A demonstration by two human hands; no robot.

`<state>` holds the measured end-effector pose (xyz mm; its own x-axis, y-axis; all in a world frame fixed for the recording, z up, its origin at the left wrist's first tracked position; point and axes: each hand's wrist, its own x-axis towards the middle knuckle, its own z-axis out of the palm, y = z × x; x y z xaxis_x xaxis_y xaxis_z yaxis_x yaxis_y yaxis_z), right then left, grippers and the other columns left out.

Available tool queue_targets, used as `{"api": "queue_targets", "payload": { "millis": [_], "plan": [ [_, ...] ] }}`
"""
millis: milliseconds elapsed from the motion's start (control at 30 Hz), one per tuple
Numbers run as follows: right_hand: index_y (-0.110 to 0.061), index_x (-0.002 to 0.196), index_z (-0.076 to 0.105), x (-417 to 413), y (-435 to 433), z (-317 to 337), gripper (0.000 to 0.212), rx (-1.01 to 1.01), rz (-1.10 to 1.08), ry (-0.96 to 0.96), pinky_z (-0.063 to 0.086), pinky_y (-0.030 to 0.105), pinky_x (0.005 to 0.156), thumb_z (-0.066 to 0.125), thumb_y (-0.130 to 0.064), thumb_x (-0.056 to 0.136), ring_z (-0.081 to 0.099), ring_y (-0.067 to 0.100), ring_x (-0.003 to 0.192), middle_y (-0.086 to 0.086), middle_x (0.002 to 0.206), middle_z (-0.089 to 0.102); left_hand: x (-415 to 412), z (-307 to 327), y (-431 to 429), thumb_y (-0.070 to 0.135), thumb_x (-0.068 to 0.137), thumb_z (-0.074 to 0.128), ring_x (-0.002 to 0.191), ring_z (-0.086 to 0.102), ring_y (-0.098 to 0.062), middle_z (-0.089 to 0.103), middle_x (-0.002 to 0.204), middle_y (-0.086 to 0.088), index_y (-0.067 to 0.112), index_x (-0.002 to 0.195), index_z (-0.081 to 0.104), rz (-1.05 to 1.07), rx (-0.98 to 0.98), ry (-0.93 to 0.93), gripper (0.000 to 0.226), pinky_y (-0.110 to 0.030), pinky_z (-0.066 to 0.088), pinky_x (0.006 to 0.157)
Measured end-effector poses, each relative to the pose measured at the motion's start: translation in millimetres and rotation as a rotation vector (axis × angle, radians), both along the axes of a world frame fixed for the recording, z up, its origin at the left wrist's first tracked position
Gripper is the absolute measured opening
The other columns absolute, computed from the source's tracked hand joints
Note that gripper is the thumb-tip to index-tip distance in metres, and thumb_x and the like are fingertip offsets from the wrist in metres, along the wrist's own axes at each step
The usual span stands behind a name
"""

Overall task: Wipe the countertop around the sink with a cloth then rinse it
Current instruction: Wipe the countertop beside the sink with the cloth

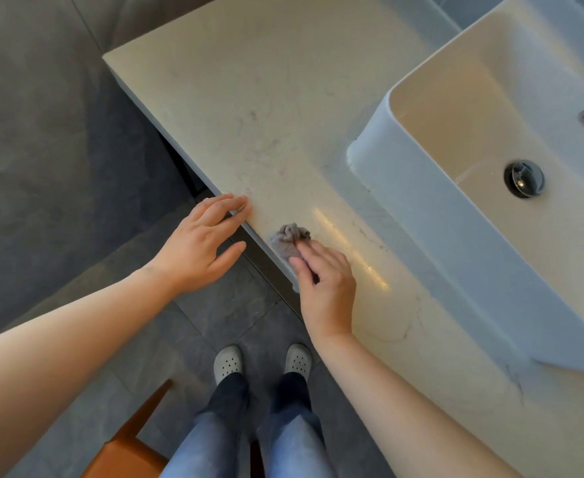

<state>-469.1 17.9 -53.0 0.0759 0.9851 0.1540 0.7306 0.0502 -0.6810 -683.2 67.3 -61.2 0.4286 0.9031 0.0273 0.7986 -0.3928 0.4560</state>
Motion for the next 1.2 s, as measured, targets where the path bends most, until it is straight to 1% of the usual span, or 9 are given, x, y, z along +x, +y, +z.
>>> {"api": "queue_targets", "payload": {
  "millis": [133, 300, 433, 567, 700, 867, 1033, 1100, 1200],
  "plan": [
    [-0.018, 0.109, 0.071, 3.3, -17.4, 17.7, 0.031, -0.107, 0.045, 0.141, 0.043, 0.017, 0.094, 0.074, -0.014, 0.079, 0.058, 0.004, 0.102, -0.009, 0.108, 0.069, -7.4, 1.9, 1.6, 0.047, 0.094, 0.032, 0.142, 0.024, -0.022, 0.034, 0.151, -0.004, 0.014, 0.146, 0.036, -0.052, -0.02, 0.044, 0.061, -0.041, 0.022, 0.116],
    [-0.016, 0.112, 0.068, 35.3, 17.0, 35.1, 0.034, -0.028, -0.256, 0.24, 0.046, 0.024, 0.095, 0.073, -0.013, 0.079, 0.062, 0.009, 0.103, -0.006, 0.11, 0.066, -1.4, 1.2, -0.3, 0.05, 0.092, 0.035, 0.143, 0.022, -0.022, 0.033, 0.152, -0.005, 0.013, 0.146, 0.036, -0.017, -0.045, 0.067, 0.065, -0.044, 0.024, 0.116],
    [-0.009, 0.114, 0.068, 63.8, 73.3, 26.5, 0.032, -0.025, -0.294, 0.089, 0.046, 0.031, 0.097, 0.069, -0.015, 0.083, 0.062, 0.019, 0.107, 0.003, 0.114, 0.068, 2.3, 3.5, -2.5, 0.051, 0.091, 0.035, 0.143, 0.021, -0.022, 0.033, 0.151, -0.004, 0.013, 0.145, 0.036, 0.012, -0.053, 0.091, 0.066, -0.046, 0.026, 0.115],
    [-0.006, 0.113, 0.067, 71.7, 86.6, 6.5, 0.03, -0.003, -0.242, -0.061, 0.039, 0.023, 0.096, 0.067, -0.014, 0.085, 0.061, 0.026, 0.106, 0.008, 0.114, 0.069, 11.8, 5.4, -6.7, 0.05, 0.091, 0.034, 0.144, 0.02, -0.021, 0.032, 0.152, -0.003, 0.012, 0.145, 0.036, 0.074, -0.064, 0.094, 0.066, -0.043, 0.02, 0.117],
    [-0.003, 0.113, 0.067, 65.0, 84.3, 1.2, 0.029, 0.057, -0.265, -0.042, 0.038, 0.025, 0.096, 0.066, -0.012, 0.086, 0.06, 0.03, 0.108, 0.012, 0.114, 0.068, 16.8, 5.9, -8.3, 0.05, 0.091, 0.035, 0.143, 0.023, -0.021, 0.035, 0.151, -0.003, 0.011, 0.144, 0.038, 0.107, -0.066, 0.107, 0.065, -0.044, 0.021, 0.117],
    [-0.004, 0.112, 0.068, 57.2, 96.7, -0.8, 0.028, 0.06, -0.293, -0.017, 0.045, 0.035, 0.094, 0.065, -0.013, 0.086, 0.062, 0.03, 0.106, 0.011, 0.111, 0.069, 17.6, 7.9, -7.0, 0.048, 0.091, 0.037, 0.141, 0.027, -0.022, 0.039, 0.148, -0.003, 0.011, 0.142, 0.041, 0.11, -0.068, 0.106, 0.063, -0.047, 0.024, 0.115],
    [-0.005, 0.11, 0.069, 48.8, 104.2, -0.9, 0.027, 0.065, -0.302, -0.017, 0.043, 0.031, 0.092, 0.065, -0.014, 0.085, 0.062, 0.03, 0.104, 0.011, 0.109, 0.07, 20.5, 11.4, -7.5, 0.047, 0.091, 0.038, 0.139, 0.03, -0.023, 0.041, 0.145, -0.003, 0.01, 0.14, 0.043, 0.119, -0.075, 0.074, 0.062, -0.049, 0.028, 0.113],
    [-0.005, 0.11, 0.069, 46.1, 107.7, -1.5, 0.027, 0.073, -0.297, -0.017, 0.044, 0.033, 0.091, 0.066, -0.014, 0.085, 0.063, 0.03, 0.103, 0.011, 0.108, 0.071, 16.0, 14.2, -1.5, 0.047, 0.091, 0.039, 0.132, 0.038, -0.023, 0.048, 0.138, -0.003, 0.01, 0.135, 0.05, 0.092, -0.055, 0.069, 0.058, -0.048, 0.029, 0.112],
    [-0.004, 0.109, 0.069, 44.5, 110.9, -0.8, 0.026, 0.086, -0.285, -0.046, 0.045, 0.033, 0.091, 0.067, -0.013, 0.084, 0.064, 0.03, 0.102, 0.011, 0.106, 0.071, 5.8, 20.3, 17.8, 0.045, 0.091, 0.041, 0.112, 0.051, -0.022, 0.058, 0.12, -0.001, 0.012, 0.119, 0.063, 0.026, -0.011, 0.052, 0.048, -0.043, 0.028, 0.112]
  ]
}}
